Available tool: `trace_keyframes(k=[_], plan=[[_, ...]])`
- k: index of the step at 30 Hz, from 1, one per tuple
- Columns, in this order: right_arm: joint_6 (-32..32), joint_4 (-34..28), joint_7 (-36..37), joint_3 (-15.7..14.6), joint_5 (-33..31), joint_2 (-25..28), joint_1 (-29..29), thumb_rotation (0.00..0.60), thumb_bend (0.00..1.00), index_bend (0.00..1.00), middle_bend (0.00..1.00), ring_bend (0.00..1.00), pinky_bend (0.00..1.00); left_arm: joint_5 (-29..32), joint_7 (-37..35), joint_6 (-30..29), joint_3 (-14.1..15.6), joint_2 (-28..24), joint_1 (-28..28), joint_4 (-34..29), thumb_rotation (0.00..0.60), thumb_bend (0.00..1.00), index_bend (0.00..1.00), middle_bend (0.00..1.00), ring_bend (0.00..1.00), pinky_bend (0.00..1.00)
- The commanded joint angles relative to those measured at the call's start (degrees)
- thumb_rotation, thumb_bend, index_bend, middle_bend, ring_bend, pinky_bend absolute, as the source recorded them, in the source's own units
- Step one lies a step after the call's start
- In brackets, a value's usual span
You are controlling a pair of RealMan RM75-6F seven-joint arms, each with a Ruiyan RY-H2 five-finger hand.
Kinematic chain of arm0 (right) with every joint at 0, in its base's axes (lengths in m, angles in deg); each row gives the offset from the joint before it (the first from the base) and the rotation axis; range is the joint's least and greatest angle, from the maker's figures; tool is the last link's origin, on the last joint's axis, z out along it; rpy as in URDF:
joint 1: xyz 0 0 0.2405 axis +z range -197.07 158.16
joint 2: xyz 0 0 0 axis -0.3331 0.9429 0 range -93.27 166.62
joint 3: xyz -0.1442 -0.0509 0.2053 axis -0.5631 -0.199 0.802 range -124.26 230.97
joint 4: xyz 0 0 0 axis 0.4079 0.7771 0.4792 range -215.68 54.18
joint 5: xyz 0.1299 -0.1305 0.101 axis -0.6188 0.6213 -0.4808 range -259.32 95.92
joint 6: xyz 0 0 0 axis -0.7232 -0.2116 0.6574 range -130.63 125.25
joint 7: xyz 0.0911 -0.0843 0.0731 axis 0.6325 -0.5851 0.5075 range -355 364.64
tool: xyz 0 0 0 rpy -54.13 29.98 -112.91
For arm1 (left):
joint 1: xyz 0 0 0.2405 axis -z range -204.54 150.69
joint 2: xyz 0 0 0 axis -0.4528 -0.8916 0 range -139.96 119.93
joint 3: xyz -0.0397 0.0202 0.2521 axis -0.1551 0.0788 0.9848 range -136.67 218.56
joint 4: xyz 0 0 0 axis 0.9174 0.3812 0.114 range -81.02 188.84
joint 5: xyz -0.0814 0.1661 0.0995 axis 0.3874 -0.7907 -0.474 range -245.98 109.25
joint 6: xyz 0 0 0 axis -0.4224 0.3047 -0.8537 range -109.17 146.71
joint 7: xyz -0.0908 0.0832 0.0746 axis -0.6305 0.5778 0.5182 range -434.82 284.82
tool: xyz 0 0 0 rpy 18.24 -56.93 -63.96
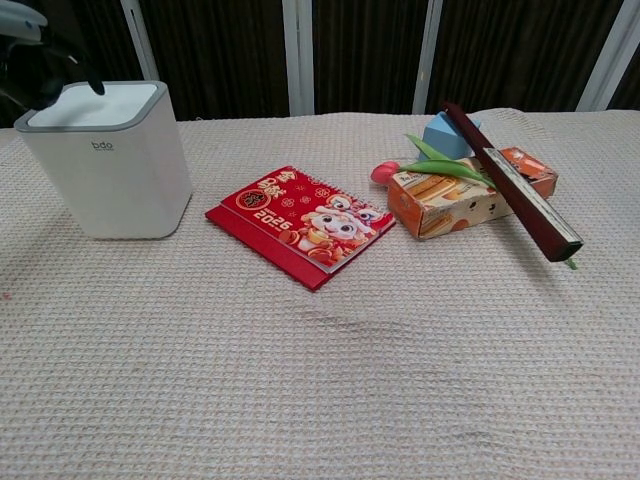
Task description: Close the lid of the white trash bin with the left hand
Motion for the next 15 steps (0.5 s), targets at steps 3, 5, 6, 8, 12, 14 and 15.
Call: trace_keyframes(k=[3, 5, 6, 8, 12, 14, 15], plan=[[-0.2, 0.2, 0.2, 0.1, -0.4, 0.2, -0.2, 0.6, 0.19, 0.0, 0.0, 0.0, 0.0, -11.1, -3.5, -9.5, -0.7, -3.3, -5.3, -4.5, 0.6, 0.36, 0.07, 0.76, 0.73, 0.84], [-0.2, 0.3, 0.0, 0.2, -0.5, 0.3, -0.2, 0.6, 0.19, 0.0, 0.0, 0.0, 0.0, -20.5, -4.9, -16.5, 2.6, -3.3, -10.5, -6.3, 0.6, 0.26, 0.01, 0.51, 0.53, 0.66], [-0.2, 0.3, -0.1, 0.2, -0.5, 0.3, -0.2, 0.6, 0.19, 0.0, 0.0, 0.0, 0.0, -23.5, -5.7, -18.3, 3.7, -2.9, -12.1, -6.2, 0.6, 0.23, 0.0, 0.35, 0.4, 0.55], [-0.2, 0.4, -0.5, 0.2, -0.6, 0.4, -0.2, 0.6, 0.19, 0.0, 0.0, 0.0, 0.0, -30.2, -7.9, -21.8, 6.4, -2.0, -15.8, -5.3, 0.6, 0.2, 0.0, 0.11, 0.2, 0.39], [-0.4, 0.3, -1.2, 0.3, -0.8, 0.5, -0.4, 0.6, 0.19, 0.0, 0.0, 0.0, 0.0, -41.0, -12.7, -27.9, 11.7, 0.7, -23.2, -1.5, 0.6, 0.18, 0.0, 0.0, 0.0, 0.08], [-0.7, 0.3, -1.6, 0.3, -0.8, 0.6, -0.5, 0.6, 0.19, 0.0, 0.0, 0.0, 0.0, -44.9, -14.1, -30.1, 14.2, 2.1, -26.5, 1.0, 0.6, 0.16, 0.0, 0.0, 0.0, 0.03], [-1.4, 0.6, -2.3, 0.5, -0.6, 0.6, -0.6, 0.6, 0.19, 0.0, 0.0, 0.0, 0.0, -46.8, -16.2, -32.2, 17.7, 3.4, -30.9, 3.0, 0.6, 0.16, 0.0, 0.0, 0.0, 0.03]])
